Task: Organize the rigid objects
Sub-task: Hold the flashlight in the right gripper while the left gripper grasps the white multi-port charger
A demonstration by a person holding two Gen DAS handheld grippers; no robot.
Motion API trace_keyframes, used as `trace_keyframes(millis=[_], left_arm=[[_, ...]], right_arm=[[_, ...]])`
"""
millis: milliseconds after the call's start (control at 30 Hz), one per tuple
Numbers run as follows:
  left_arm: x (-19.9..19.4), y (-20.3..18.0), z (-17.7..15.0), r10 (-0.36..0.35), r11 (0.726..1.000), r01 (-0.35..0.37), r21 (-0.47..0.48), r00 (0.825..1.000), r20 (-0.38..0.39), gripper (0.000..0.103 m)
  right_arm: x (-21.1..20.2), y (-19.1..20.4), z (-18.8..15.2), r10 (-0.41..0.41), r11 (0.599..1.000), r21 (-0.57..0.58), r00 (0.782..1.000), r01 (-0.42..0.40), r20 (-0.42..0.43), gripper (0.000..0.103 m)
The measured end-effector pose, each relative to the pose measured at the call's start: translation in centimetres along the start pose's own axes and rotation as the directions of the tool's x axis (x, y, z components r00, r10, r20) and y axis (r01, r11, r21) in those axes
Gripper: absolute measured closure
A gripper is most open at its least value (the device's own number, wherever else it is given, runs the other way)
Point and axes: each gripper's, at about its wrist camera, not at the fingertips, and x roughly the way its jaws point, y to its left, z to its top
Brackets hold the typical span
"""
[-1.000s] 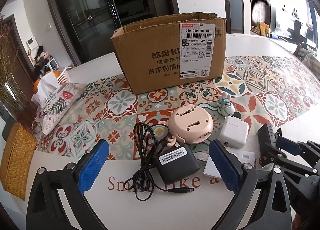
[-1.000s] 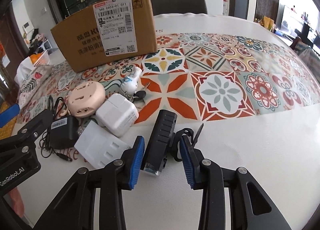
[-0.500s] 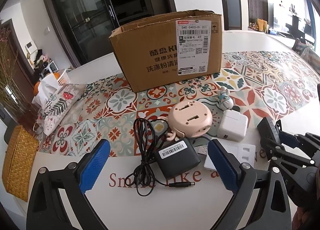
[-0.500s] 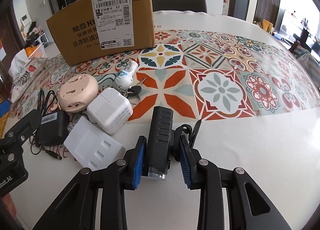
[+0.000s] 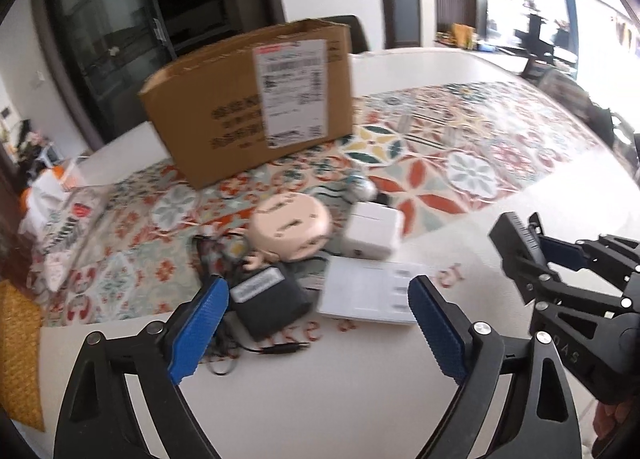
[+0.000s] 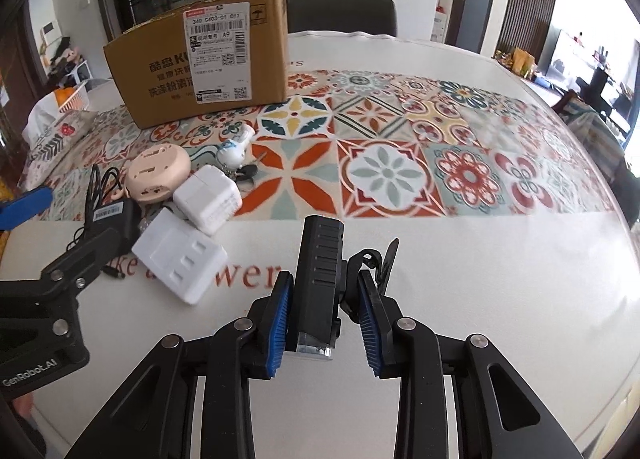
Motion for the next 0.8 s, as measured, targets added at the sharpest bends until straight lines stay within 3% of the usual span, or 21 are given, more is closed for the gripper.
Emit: trace_keyframes(millis=[200, 267, 800], left_arm=[[1.7, -1.3, -0.1, -0.115, 0.993, 0.117, 0.019, 0.991, -0.072, 0.02], [2.5, -1.5, -0.2, -0.135, 0.99, 0.137, 0.016, 0.986, -0.096, 0.028], [5.3, -1.2, -0.9, -0.158, 0.987, 0.157, -0.015, 0.975, -0.159, 0.031]], right_arm=[[-0.7, -0.8, -1.0, -0.004, 1.0, 0.013, 1.0, 0.004, -0.023, 0.071], [-0.6, -0.8, -1.2, -0.001, 1.0, 0.015, 0.999, 0.002, -0.032, 0.071], [0.1, -0.1, -1.1, 0.019, 1.0, -0.003, 0.999, -0.019, -0.045, 0.071]])
